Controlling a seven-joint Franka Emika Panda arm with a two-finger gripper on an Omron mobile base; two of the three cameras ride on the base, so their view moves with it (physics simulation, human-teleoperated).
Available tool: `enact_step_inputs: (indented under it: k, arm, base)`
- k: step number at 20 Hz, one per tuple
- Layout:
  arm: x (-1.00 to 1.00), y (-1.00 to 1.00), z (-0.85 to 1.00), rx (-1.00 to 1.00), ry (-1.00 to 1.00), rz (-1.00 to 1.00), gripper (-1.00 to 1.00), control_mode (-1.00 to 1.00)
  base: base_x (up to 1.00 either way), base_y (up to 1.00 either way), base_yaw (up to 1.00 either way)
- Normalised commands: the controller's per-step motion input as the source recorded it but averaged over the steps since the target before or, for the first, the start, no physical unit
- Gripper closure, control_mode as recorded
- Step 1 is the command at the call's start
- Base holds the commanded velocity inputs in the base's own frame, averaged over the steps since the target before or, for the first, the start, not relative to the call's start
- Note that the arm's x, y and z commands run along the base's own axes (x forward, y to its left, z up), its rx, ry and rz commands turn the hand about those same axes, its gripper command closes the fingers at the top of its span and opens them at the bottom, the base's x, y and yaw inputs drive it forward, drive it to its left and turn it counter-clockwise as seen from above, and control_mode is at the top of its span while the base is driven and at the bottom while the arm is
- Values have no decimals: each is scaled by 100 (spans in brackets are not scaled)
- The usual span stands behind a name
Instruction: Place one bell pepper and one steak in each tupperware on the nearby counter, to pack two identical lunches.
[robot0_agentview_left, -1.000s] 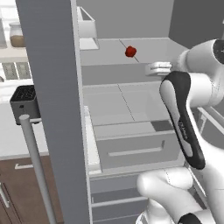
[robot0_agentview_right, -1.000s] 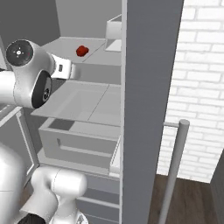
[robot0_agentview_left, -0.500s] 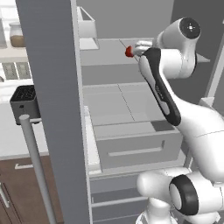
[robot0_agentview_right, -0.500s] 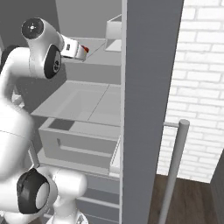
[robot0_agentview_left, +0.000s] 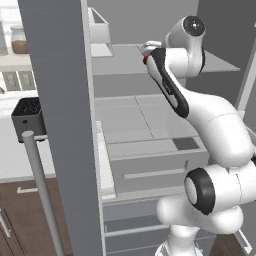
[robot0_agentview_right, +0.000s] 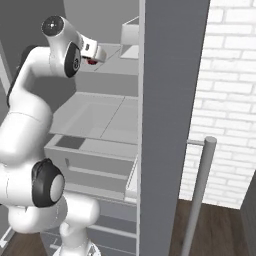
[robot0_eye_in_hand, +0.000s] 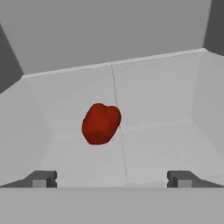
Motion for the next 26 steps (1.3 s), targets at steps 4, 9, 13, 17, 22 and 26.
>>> enact_step_inputs:
  k: [4, 9, 13, 17, 22, 26]
  arm:
    - [57, 0, 0, 0, 18, 3, -100, -100]
    - [48, 3, -8, -3, 30, 5, -100, -100]
    - [41, 3, -10, -2, -3, 1, -100, -100]
    - [56, 10, -32, -2, -14, 0, -100, -100]
    - [-1, 11, -41, -5, -17, 0, -100, -100]
    - [-2, 0, -1, -1, -5, 0, -100, -100]
  base:
    - [0, 0, 0]
    - [0, 0, 0]
    - [0, 0, 0]
    - [0, 0, 0]
    - [0, 0, 0]
    - [0, 0, 0]
